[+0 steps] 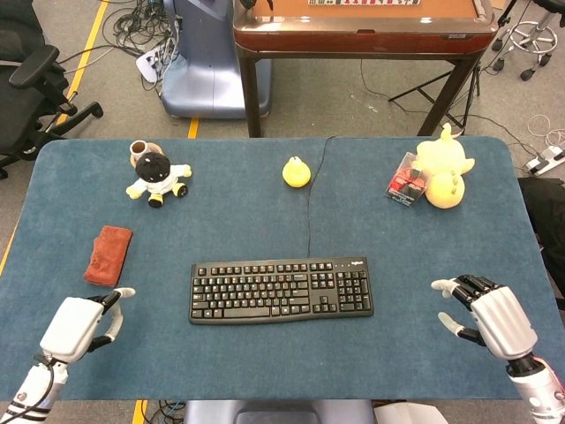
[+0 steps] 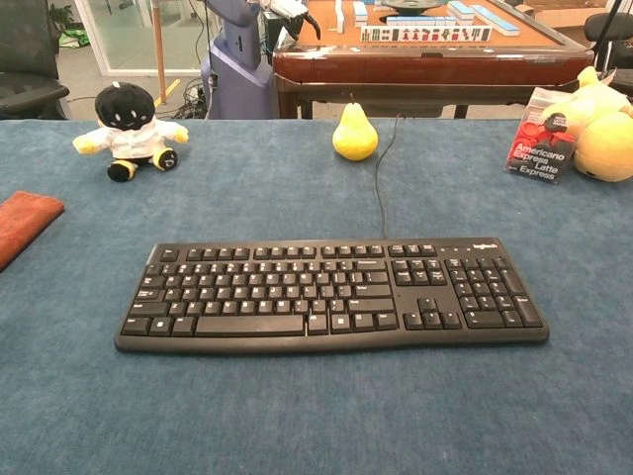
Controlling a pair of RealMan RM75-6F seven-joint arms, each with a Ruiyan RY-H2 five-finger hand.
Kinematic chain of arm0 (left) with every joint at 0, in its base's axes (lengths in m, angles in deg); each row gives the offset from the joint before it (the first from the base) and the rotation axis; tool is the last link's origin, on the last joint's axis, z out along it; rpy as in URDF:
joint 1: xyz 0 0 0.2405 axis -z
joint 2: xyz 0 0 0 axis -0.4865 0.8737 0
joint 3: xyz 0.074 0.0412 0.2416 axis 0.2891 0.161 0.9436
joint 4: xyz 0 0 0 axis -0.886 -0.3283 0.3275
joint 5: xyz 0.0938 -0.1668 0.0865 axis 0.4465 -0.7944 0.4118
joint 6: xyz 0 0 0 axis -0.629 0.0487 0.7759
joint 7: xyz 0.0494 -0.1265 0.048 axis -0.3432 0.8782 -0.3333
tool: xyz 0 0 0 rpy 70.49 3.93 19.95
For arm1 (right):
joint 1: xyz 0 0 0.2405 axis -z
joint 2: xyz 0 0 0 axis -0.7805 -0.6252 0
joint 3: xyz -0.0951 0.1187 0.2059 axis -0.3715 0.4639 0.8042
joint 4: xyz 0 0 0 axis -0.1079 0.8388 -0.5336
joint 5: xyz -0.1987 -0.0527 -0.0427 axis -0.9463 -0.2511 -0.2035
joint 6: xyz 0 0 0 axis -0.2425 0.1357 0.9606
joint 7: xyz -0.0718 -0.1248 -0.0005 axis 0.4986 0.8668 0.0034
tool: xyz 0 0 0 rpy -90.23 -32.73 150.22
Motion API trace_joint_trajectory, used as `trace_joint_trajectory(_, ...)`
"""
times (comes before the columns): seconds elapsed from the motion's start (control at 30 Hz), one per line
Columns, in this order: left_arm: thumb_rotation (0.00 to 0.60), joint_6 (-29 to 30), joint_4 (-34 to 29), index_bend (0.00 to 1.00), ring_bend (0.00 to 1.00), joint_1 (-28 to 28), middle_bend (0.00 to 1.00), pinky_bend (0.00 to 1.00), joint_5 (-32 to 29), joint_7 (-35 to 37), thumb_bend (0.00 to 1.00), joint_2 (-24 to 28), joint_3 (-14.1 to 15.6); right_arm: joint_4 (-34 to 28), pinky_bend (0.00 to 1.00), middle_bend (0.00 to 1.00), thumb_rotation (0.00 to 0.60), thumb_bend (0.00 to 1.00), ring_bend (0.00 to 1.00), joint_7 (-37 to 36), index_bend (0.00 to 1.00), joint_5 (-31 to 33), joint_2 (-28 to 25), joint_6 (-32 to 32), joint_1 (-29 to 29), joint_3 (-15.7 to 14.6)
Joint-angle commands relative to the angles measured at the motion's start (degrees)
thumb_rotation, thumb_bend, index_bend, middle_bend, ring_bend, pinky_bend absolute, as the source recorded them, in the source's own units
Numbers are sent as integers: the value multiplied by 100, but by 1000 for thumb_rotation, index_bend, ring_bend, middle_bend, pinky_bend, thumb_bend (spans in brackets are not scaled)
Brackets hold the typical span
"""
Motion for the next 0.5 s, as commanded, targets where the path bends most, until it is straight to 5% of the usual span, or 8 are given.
trace_joint_trajectory(0.03,600,198,250,355,627,-218,556,896,28,326,449,80,-13,2,583,515,600,226,419,23,380,25,16,36,-8,7)
trace_joint_trajectory(0.5,600,419,336,400,628,-533,555,895,-4,501,442,245,-185,16,583,515,600,227,419,111,380,103,56,197,-49,9)
